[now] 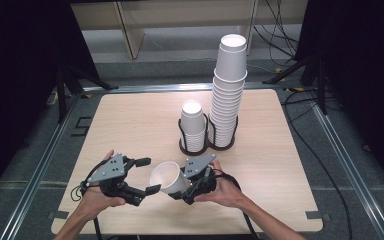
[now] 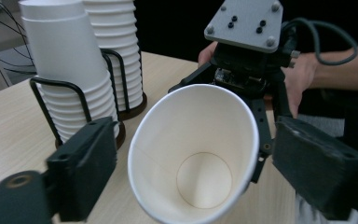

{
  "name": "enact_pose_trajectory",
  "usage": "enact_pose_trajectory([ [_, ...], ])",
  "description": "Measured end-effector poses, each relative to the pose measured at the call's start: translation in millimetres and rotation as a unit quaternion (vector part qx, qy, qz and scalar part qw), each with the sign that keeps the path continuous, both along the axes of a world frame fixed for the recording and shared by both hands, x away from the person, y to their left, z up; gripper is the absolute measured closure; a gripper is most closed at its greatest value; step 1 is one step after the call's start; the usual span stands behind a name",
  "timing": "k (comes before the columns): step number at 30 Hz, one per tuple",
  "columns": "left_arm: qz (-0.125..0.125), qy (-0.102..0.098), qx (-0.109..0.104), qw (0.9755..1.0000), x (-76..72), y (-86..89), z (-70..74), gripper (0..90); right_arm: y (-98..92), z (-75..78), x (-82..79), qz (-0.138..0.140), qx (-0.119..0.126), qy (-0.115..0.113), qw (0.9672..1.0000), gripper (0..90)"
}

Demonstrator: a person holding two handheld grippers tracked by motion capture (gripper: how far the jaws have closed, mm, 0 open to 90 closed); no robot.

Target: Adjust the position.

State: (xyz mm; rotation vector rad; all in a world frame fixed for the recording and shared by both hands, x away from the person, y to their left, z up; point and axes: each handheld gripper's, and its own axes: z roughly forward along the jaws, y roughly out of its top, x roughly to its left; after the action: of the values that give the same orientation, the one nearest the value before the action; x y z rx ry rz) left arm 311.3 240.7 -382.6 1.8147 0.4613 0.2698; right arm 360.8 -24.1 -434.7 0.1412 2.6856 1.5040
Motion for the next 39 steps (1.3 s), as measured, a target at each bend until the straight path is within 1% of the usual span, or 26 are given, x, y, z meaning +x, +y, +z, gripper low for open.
enact_pose_trajectory([
  [2, 0.003, -0.005, 0.003, 1.0, 0.1, 2.4, -1.0, 14.4, -1.7, 0.5, 3.4, -0.016, 0.013, 0.01, 0.9997, 24.4],
  [7, 0.01, 0.001, -0.008, 0.9999, -2.2, -0.3, -8.1, 14.9, -4.1, 0.6, 12.5, -0.058, 0.055, 0.005, 0.9968, 23.7],
  [8, 0.017, 0.002, 0.003, 0.9999, -3.9, 0.8, -8.1, 14.9, -3.9, 0.0, 14.5, -0.062, 0.067, 0.004, 0.9958, 23.5],
  [10, 0.025, 0.004, -0.002, 0.9997, -6.3, 1.9, -10.3, 14.9, -4.1, -1.5, 16.1, -0.077, 0.081, 0.024, 0.9934, 23.1],
  [11, 0.028, 0.004, 0.0, 0.9996, -7.3, 3.3, -11.4, 14.9, -3.8, -2.3, 17.8, -0.076, 0.083, 0.025, 0.9934, 23.0],
  [12, 0.032, 0.003, -0.001, 0.9995, -8.0, 4.3, -12.8, 14.8, -3.0, -3.6, 20.7, -0.079, 0.086, 0.009, 0.9931, 22.9],
  [13, 0.038, 0.006, -0.001, 0.9993, -9.2, 5.7, -14.1, 14.9, -2.4, -5.2, 22.3, -0.082, 0.088, 0.011, 0.9927, 22.8],
  [14, 0.042, 0.006, 0.0, 0.9991, -9.9, 7.2, -15.6, 14.8, -0.7, -7.5, 21.7, -0.092, 0.092, 0.029, 0.9911, 22.7],
  [16, 0.055, 0.008, -0.005, 0.9985, -12.5, 10.3, -18.9, 14.9, 2.6, -11.6, 26.2, -0.09, 0.099, 0.011, 0.991, 22.7],
  [18, 0.067, 0.01, -0.011, 0.9977, -15.1, 13.9, -22.5, 14.8, 6.2, -14.9, 28.4, -0.096, 0.105, 0.007, 0.9899, 22.6],
  [20, 0.079, 0.012, -0.01, 0.9968, -17.6, 17.6, -26.3, 14.9, 10.1, -17.6, 31.0, -0.098, 0.112, 0.013, 0.9889, 22.5],
  [21, 0.081, 0.01, -0.021, 0.9964, -18.3, 18.2, -29.2, 14.9, 12.6, -19.0, 29.8, -0.112, 0.113, 0.026, 0.9869, 22.4],
  [22, 0.092, 0.012, -0.018, 0.9956, -20.2, 20.3, -30.7, 14.8, 15.0, -20.5, 32.6, -0.104, 0.118, 0.021, 0.9873, 22.4],
  [24, 0.104, 0.011, -0.023, 0.9942, -21.7, 23.1, -35.4, 14.9, 18.4, -23.2, 36.3, -0.118, 0.121, 0.01, 0.9855, 22.3],
  [25, 0.118, 0.015, -0.013, 0.9929, -23.9, 24.5, -36.9, 14.9, 20.4, -24.4, 36.4, -0.119, 0.118, 0.02, 0.9856, 22.3],
  [26, 0.118, 0.013, -0.018, 0.9928, -24.0, 24.8, -40.1, 14.9, 22.8, -26.1, 38.8, -0.121, 0.121, 0.006, 0.9852, 22.2],
  [27, 0.12, 0.019, -0.009, 0.9926, -26.0, 26.5, -41.2, 14.8, 24.0, -27.2, 40.0, -0.121, 0.12, 0.005, 0.9853, 22.3],
  [29, 0.121, 0.02, -0.018, 0.9923, -27.6, 26.5, -46.3, 14.8, 28.8, -30.0, 40.1, -0.121, 0.119, 0.01, 0.9855, 22.2],
  [30, 0.126, 0.025, -0.007, 0.9917, -29.4, 27.4, -47.2, 14.8, 31.7, -31.9, 38.6, -0.128, 0.12, 0.018, 0.9842, 22.2],
  [31, 0.123, 0.024, -0.022, 0.9919, -29.5, 26.2, -49.9, 14.8, 33.4, -33.1, 41.0, -0.119, 0.116, 0.009, 0.9861, 22.2],
  [32, 0.126, 0.024, -0.021, 0.9916, -30.8, 26.5, -50.8, 14.9, 35.7, -34.5, 40.7, -0.12, 0.112, 0.014, 0.9863, 22.2],
  [34, 0.13, 0.026, -0.008, 0.9911, -33.1, 28.3, -50.3, 14.8, 40.9, -37.6, 42.8, -0.12, 0.114, 0.003, 0.9862, 22.2],
  [35, 0.133, 0.028, -0.011, 0.9906, -33.6, 28.6, -50.5, 14.8, 42.6, -38.8, 42.7, -0.119, 0.109, 0.014, 0.9868, 22.2],
  [36, 0.135, 0.028, -0.016, 0.9903, -33.6, 28.6, -51.0, 14.9, 44.2, -40.0, 44.1, -0.122, 0.109, 0.004, 0.9865, 22.2],
  [37, 0.132, 0.023, -0.024, 0.9907, -32.6, 28.8, -52.3, 14.8, 45.5, -40.9, 43.4, -0.124, 0.104, 0.022, 0.9866, 22.2],
  [39, 0.138, 0.026, -0.021, 0.9899, -33.4, 29.4, -52.7, 14.8, 48.4, -42.6, 44.6, -0.118, 0.099, 0.011, 0.988, 22.1],
])
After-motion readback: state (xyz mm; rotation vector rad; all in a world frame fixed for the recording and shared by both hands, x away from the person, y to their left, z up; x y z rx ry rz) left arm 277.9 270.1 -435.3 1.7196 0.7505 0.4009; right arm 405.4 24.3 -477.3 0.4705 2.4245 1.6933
